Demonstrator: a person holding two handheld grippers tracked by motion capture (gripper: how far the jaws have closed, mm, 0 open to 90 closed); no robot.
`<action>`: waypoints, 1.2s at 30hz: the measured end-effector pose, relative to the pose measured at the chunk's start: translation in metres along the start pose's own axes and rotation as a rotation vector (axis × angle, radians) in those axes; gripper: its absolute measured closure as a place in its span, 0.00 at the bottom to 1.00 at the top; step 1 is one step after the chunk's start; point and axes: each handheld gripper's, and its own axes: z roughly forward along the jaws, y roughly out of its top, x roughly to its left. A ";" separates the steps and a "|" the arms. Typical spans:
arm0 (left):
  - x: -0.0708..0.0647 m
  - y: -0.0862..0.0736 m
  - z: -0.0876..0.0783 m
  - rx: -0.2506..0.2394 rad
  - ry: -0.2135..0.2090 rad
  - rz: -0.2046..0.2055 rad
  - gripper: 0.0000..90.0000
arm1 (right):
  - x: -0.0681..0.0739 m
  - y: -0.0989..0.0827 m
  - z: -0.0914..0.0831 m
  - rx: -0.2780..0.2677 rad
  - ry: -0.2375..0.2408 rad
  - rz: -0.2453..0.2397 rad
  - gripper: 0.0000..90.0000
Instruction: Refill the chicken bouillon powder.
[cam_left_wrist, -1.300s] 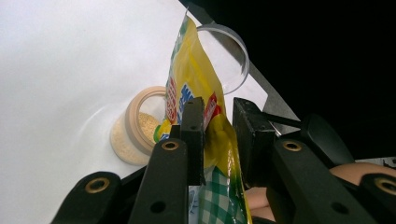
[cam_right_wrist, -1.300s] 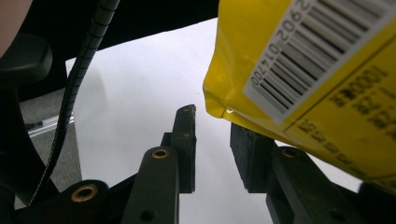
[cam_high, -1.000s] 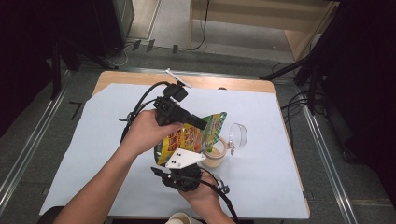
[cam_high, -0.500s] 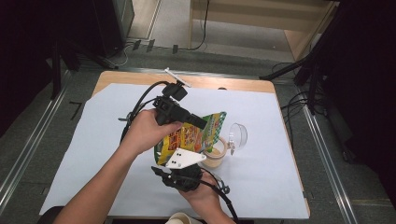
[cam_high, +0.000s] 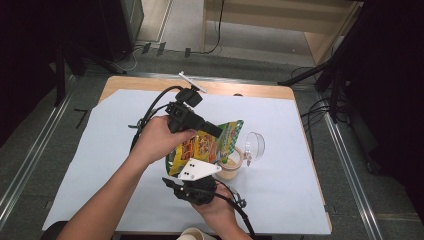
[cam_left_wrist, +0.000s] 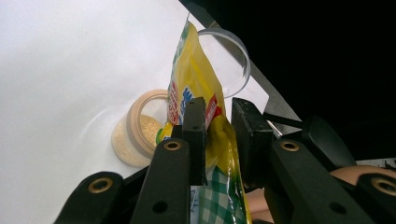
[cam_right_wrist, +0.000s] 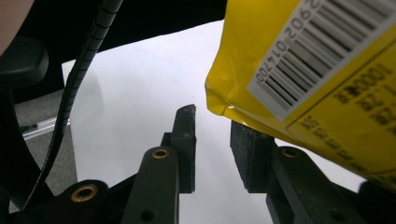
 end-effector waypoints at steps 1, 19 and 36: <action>0.000 0.000 0.000 0.000 0.000 -0.002 0.85 | 0.000 0.000 0.000 0.000 0.000 0.000 0.81; 0.001 0.005 0.002 0.034 0.003 -0.004 0.86 | 0.000 0.001 0.000 -0.007 -0.007 0.001 0.80; -0.001 0.009 0.003 0.037 -0.003 -0.014 0.86 | 0.000 0.003 -0.002 -0.022 -0.015 -0.016 0.81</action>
